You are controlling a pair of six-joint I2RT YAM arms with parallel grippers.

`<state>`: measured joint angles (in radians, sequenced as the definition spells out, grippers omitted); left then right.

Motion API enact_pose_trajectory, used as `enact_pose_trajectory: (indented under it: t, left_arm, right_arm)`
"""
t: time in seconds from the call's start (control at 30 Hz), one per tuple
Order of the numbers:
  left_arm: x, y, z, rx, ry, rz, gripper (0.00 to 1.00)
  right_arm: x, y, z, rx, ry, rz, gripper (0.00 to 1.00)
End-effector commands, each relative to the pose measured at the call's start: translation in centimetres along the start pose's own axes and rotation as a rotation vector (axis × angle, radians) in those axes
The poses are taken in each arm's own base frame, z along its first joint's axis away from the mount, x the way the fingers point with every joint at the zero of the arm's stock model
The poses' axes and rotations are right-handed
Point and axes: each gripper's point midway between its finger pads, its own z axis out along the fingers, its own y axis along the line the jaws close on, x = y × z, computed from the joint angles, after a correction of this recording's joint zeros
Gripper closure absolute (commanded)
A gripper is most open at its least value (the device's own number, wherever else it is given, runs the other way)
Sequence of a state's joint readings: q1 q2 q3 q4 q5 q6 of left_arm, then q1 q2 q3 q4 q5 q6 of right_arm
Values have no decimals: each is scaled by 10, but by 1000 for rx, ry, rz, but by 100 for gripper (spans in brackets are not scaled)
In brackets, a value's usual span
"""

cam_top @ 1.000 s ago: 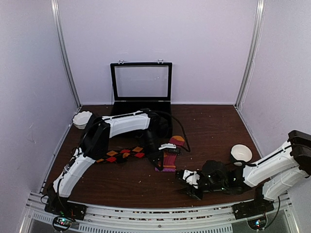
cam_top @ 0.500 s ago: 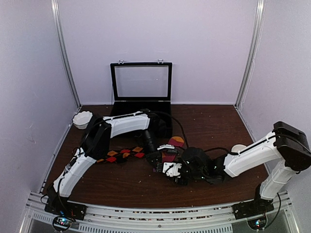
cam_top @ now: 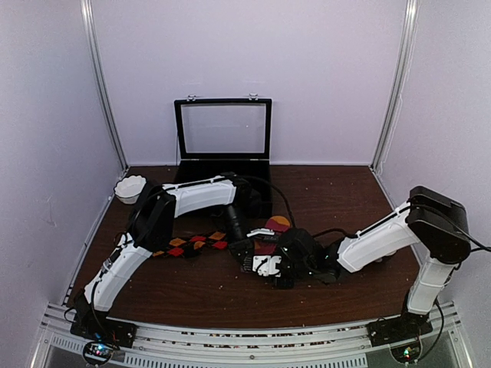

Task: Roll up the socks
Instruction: Roll the sock at the center of the board.

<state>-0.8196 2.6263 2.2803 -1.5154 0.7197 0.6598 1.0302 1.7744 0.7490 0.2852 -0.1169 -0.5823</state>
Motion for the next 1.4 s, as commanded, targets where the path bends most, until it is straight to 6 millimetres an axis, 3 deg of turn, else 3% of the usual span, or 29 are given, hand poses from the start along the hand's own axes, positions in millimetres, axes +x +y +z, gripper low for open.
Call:
enact_pose_trajectory:
  t: [0.0, 0.2, 0.37, 0.4, 0.43, 0.67, 0.87, 0.97, 1.03, 1.13, 1.23, 1.37]
  left_arm:
    - [15, 12, 9, 14, 38, -20, 92]
    - [16, -10, -7, 32, 11, 52, 63]
    - [8, -17, -56, -59, -123, 71, 35]
    - [8, -17, -67, -87, -153, 73, 12]
    - [9, -17, -76, -120, -174, 71, 4]
    - [17, -21, -115, -370, -228, 106, 2]
    - [26, -1, -159, -663, -229, 8, 2]
    - [34, 11, -185, -732, -342, -70, 2]
    - [40, 9, -184, -670, -373, -77, 2]
    - [37, -8, -163, -617, -371, 55, 2]
    - [32, -22, -129, -612, -261, 184, 2]
    - [16, -42, -87, -473, -217, 283, 10]
  right_arm:
    - [18, 11, 8, -54, 63, 21, 82]
    - [38, 14, 15, -88, 119, 136, 90]
    - [33, 24, 5, -183, 91, 272, 99]
    - [33, 27, 3, -197, 89, 295, 100]
    - [33, 29, 1, -207, 89, 320, 100]
    - [35, 52, -9, -323, 130, 516, 100]
    - [32, 67, -13, -457, 154, 704, 100]
    - [37, 67, -11, -508, 179, 810, 100]
    - [40, 64, -10, -525, 192, 872, 100]
    - [48, 57, -6, -525, 217, 958, 100]
    - [60, 52, -3, -520, 246, 1045, 100]
    - [80, 55, 0, -511, 308, 1113, 100]
